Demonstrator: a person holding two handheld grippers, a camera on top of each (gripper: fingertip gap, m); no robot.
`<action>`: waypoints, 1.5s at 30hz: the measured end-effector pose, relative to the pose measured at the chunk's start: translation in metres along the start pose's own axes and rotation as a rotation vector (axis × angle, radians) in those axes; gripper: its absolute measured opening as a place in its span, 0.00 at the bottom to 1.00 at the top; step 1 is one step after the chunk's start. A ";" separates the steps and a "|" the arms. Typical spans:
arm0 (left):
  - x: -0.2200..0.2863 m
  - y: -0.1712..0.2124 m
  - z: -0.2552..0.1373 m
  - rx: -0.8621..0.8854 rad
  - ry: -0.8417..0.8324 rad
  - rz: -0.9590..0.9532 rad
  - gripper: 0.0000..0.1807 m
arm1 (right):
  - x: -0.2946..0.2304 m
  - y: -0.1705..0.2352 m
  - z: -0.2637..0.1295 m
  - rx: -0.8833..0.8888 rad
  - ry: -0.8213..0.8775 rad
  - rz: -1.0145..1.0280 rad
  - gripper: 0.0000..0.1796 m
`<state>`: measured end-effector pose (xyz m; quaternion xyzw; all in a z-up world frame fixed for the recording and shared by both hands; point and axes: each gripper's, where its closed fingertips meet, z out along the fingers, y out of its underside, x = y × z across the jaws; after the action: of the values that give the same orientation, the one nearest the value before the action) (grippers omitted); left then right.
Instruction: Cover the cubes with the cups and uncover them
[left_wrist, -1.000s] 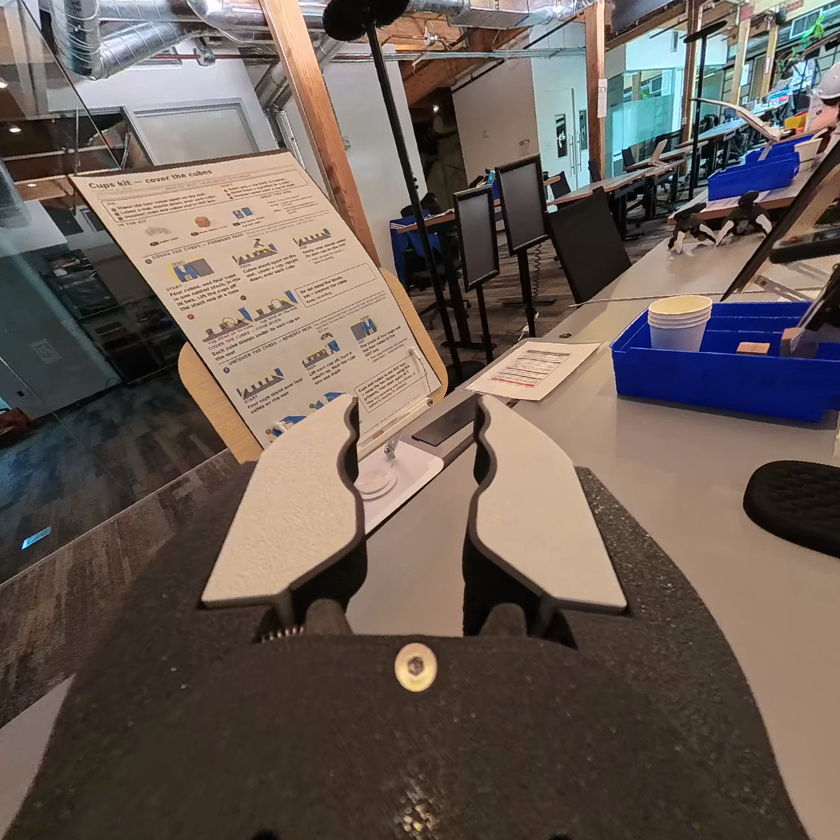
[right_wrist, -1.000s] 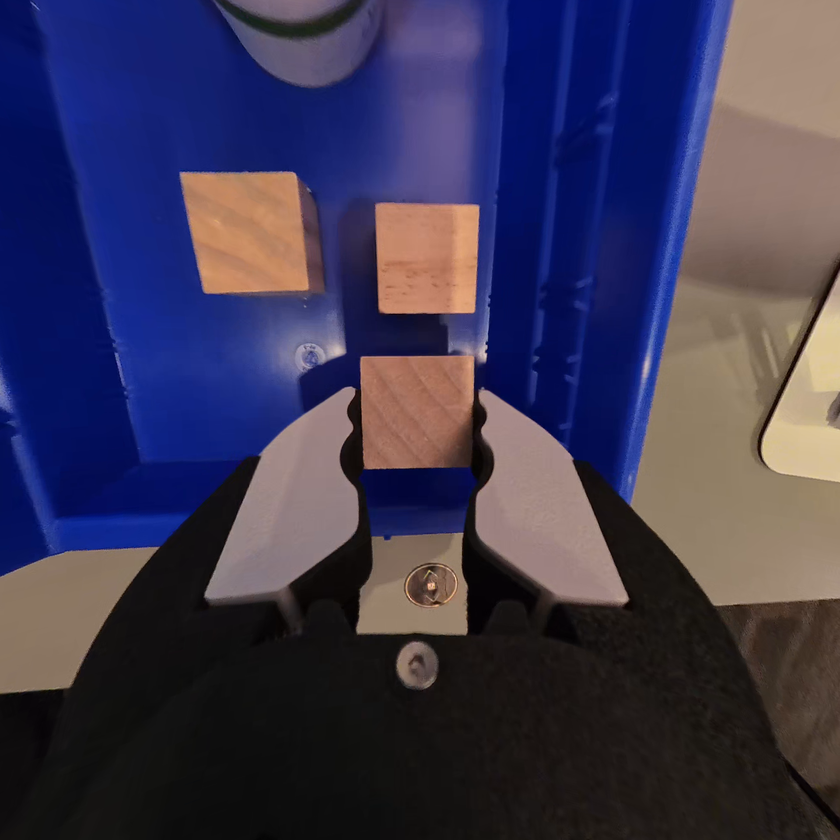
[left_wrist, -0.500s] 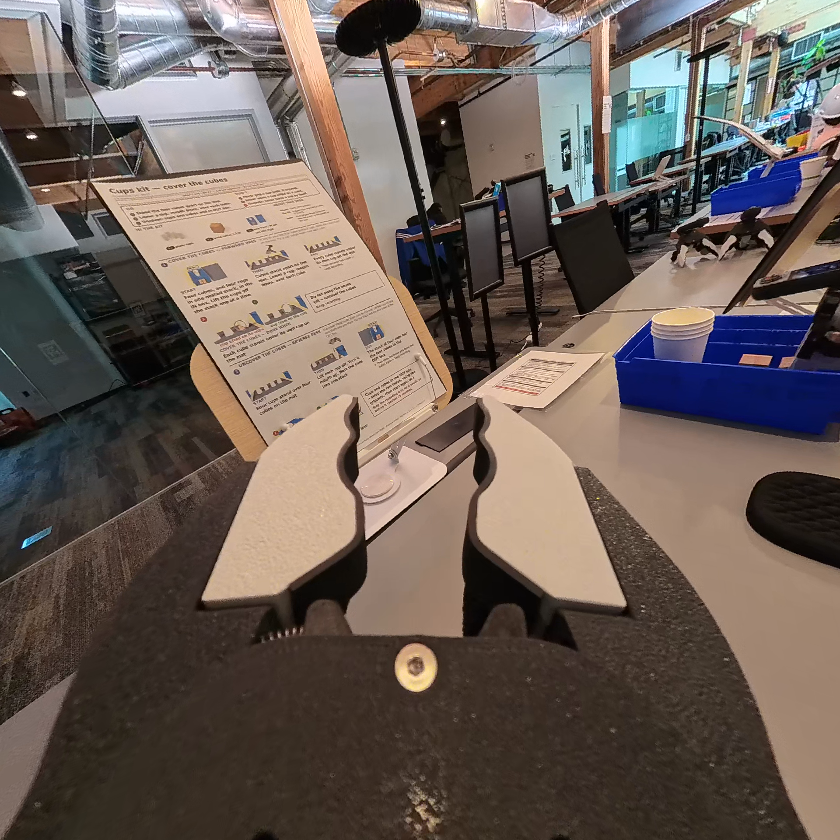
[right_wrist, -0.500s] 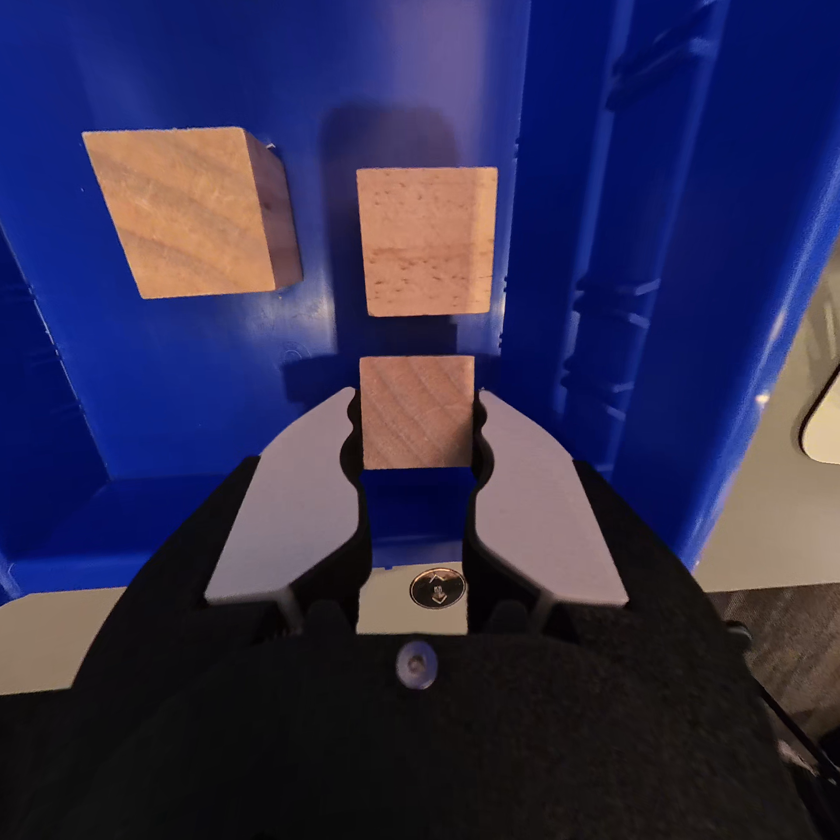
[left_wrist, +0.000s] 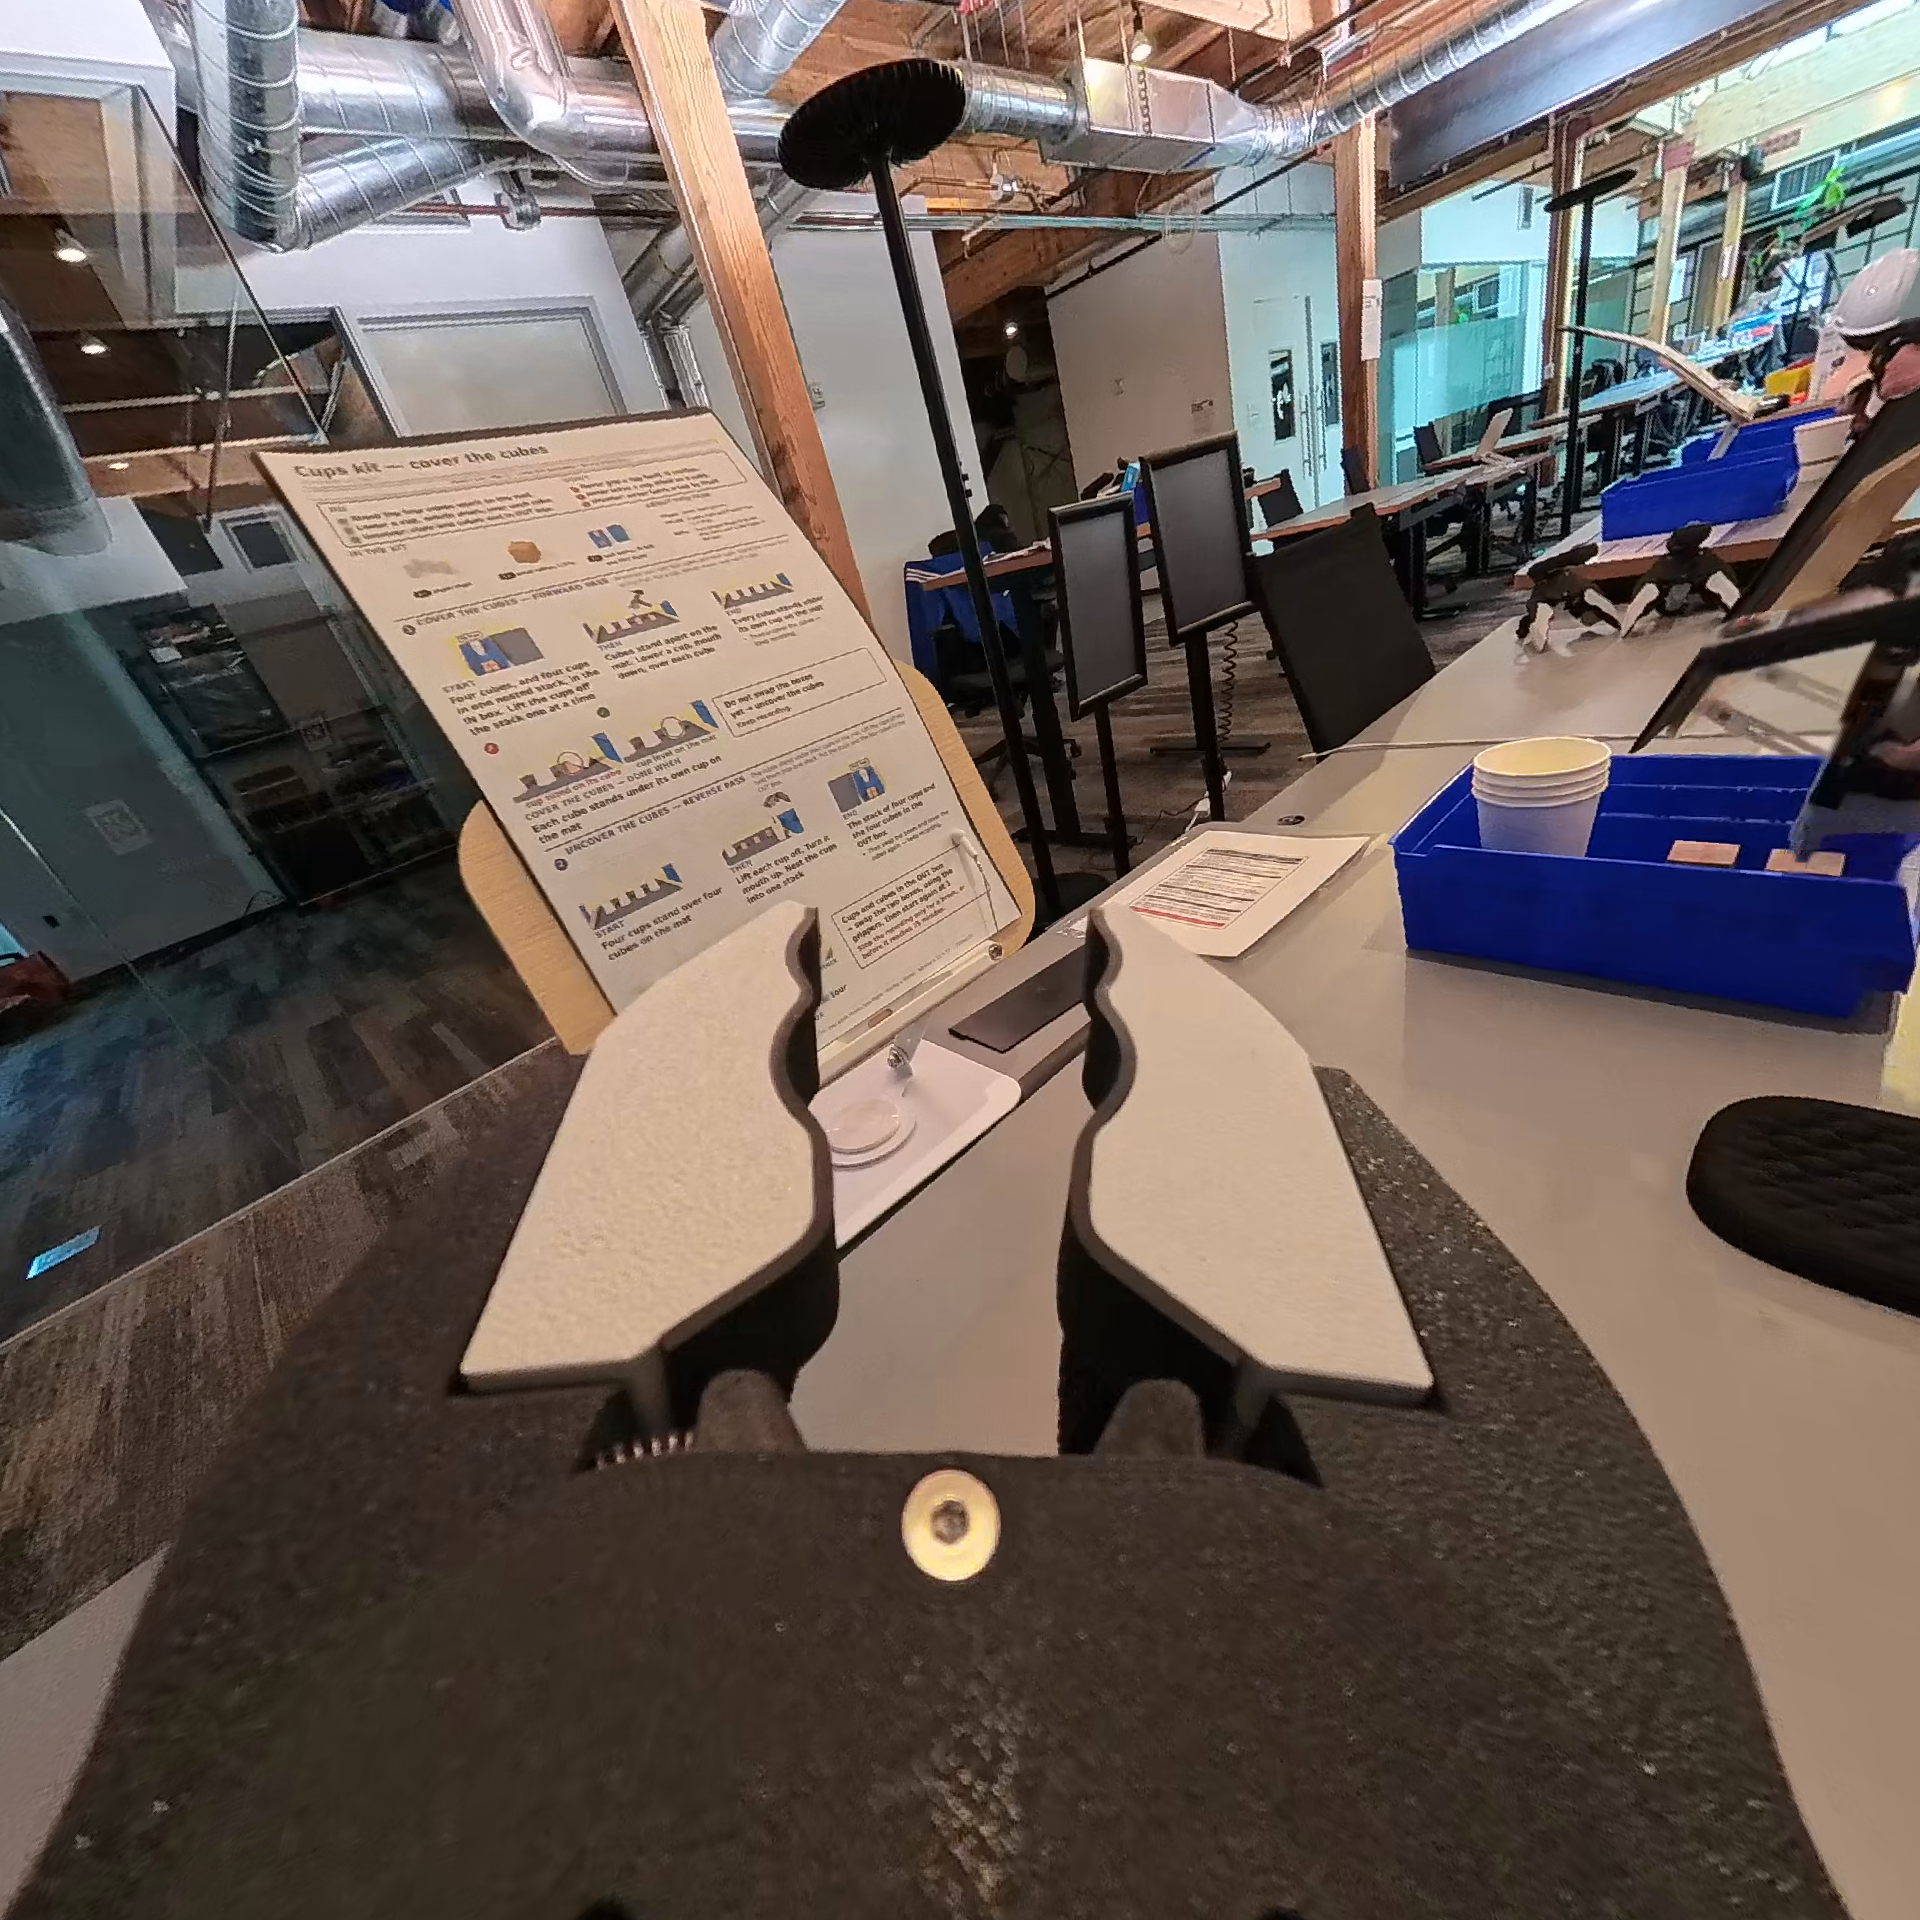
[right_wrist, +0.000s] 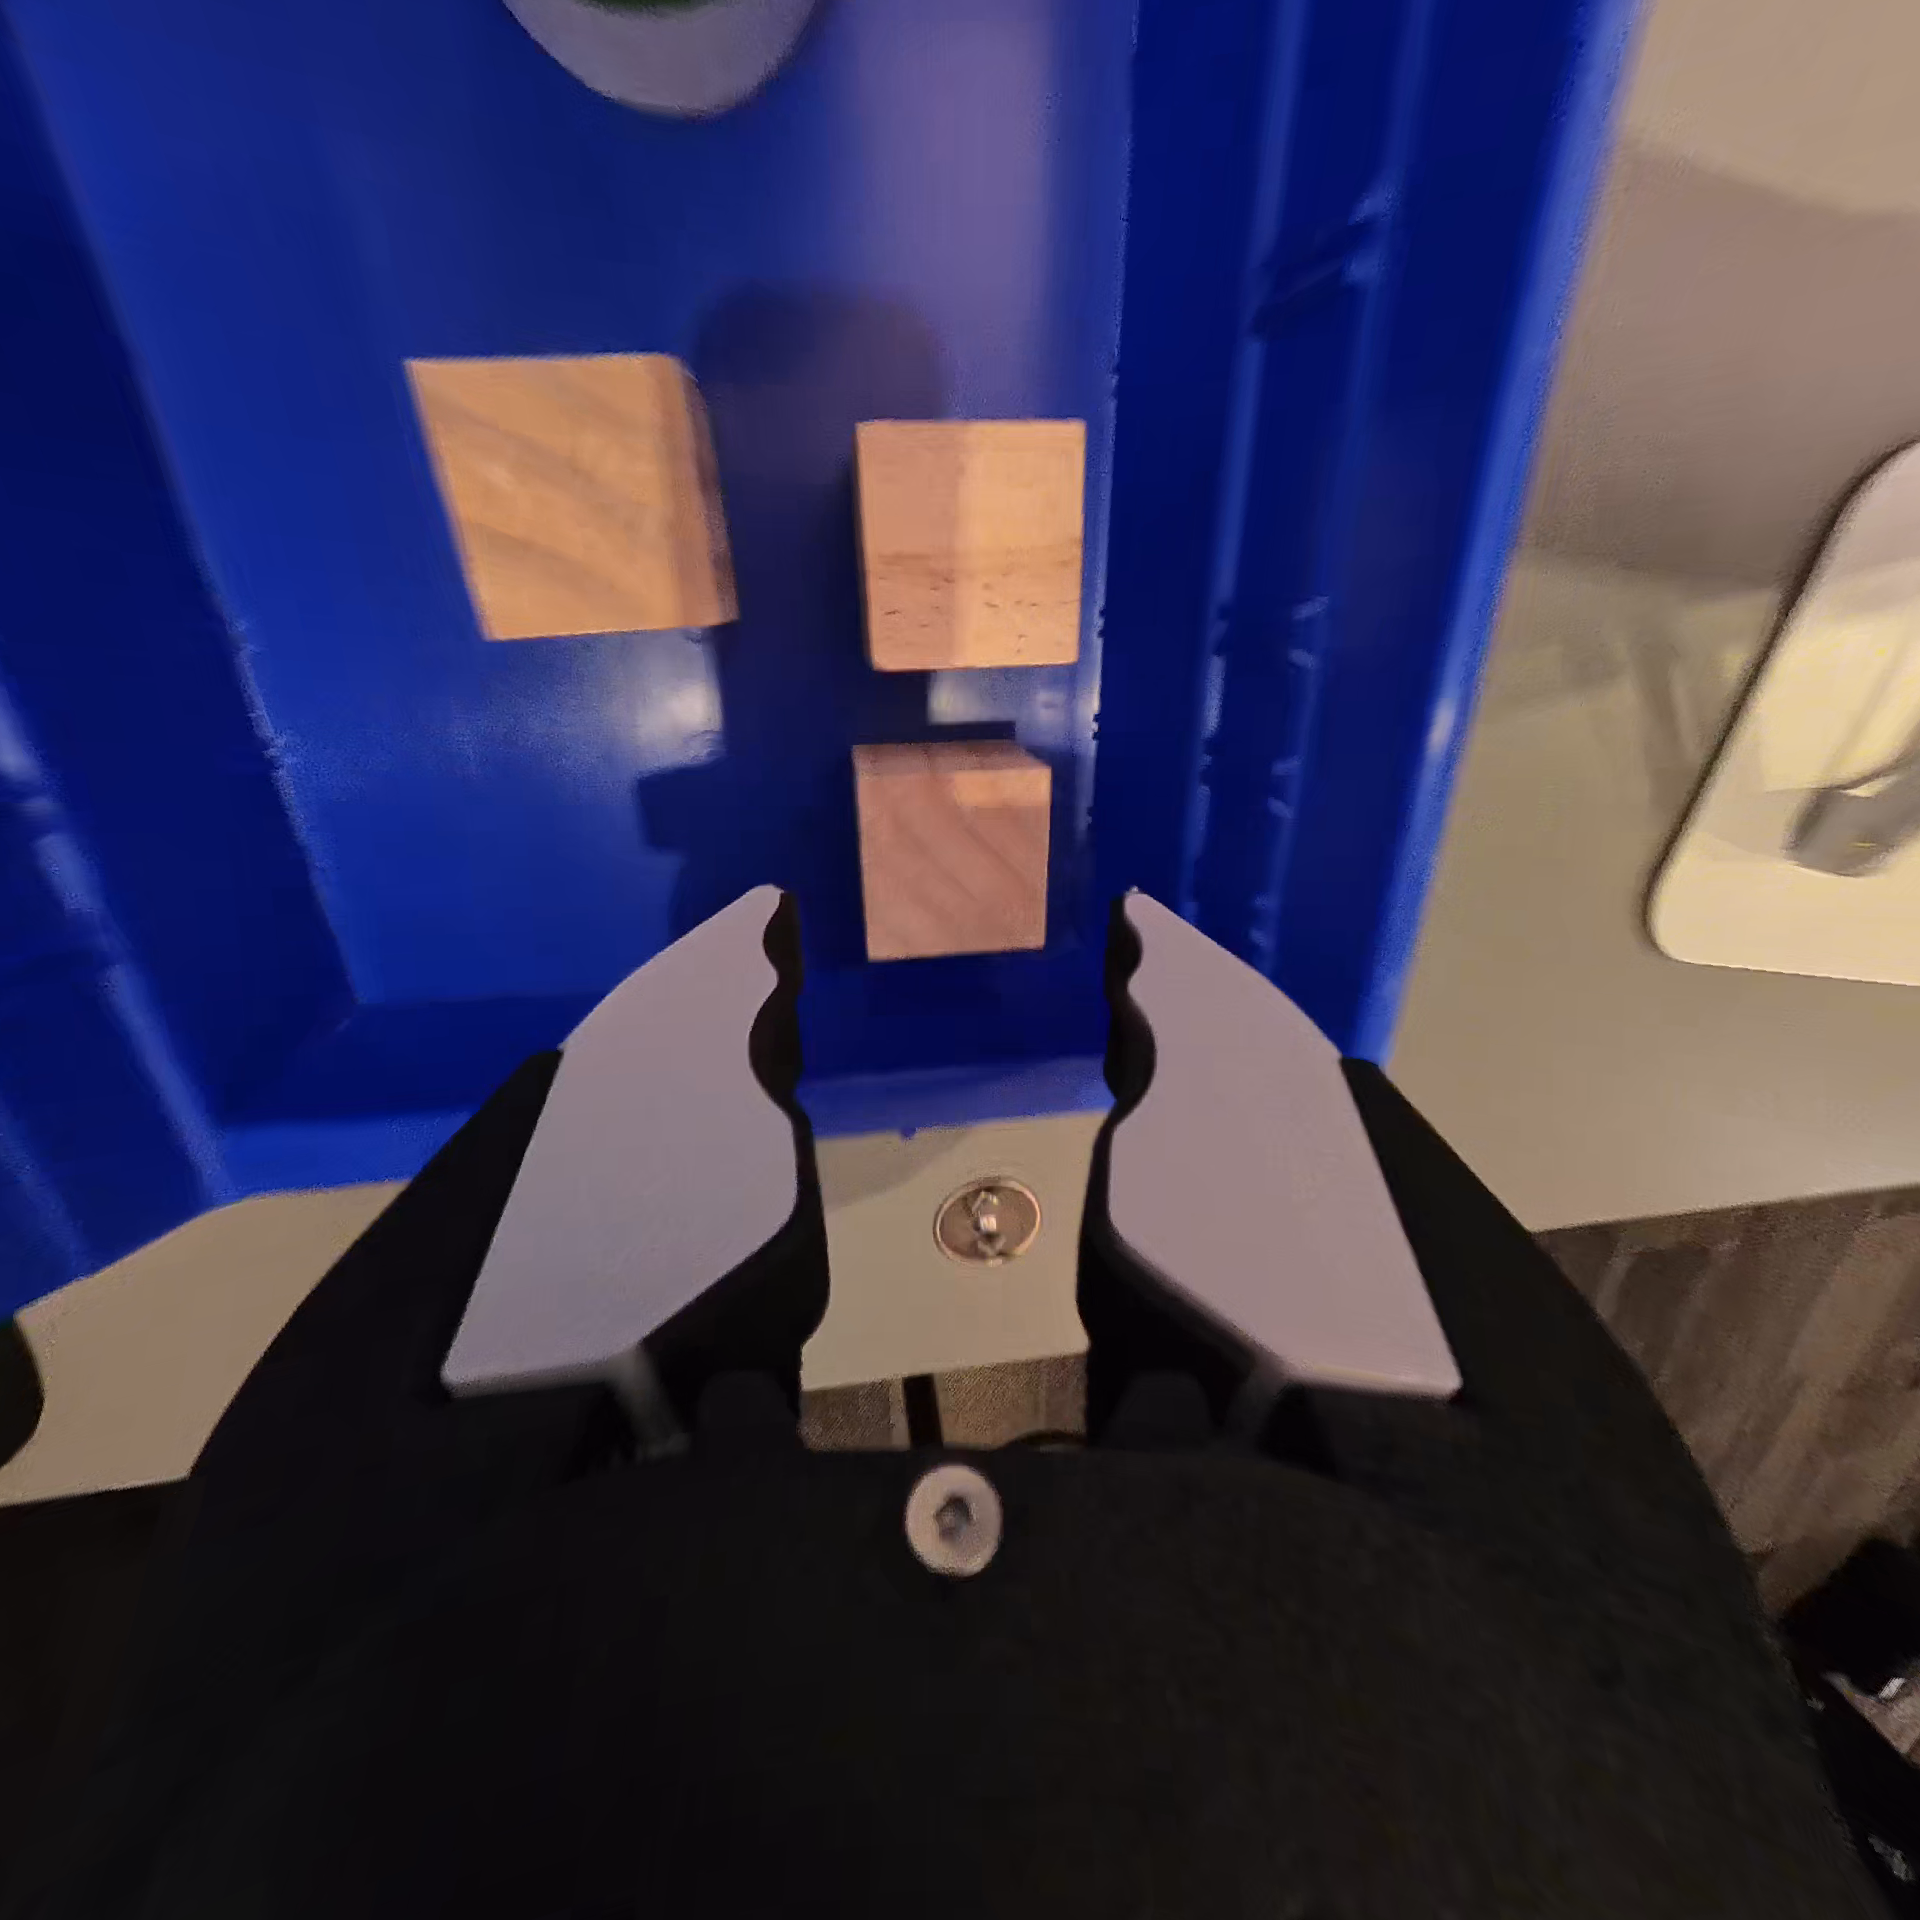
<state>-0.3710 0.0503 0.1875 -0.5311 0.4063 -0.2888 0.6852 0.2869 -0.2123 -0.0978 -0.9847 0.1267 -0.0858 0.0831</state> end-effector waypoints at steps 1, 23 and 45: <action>-0.002 -0.001 -0.002 0.006 -0.006 -0.003 0.26 | -0.003 -0.004 -0.019 0.038 0.019 -0.011 0.31; -0.084 0.007 -0.102 0.026 -0.415 -0.067 0.26 | -0.677 -0.128 -0.144 0.703 -0.770 -1.606 0.34; -0.076 -0.001 -0.093 0.077 -0.331 -0.117 0.25 | -0.713 -0.161 -0.107 0.651 -0.626 -1.576 0.25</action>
<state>-0.4893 0.0667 0.1976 -0.5675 0.2448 -0.2520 0.7446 -0.3756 0.1140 -0.0691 -0.6920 -0.6426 0.1223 0.3053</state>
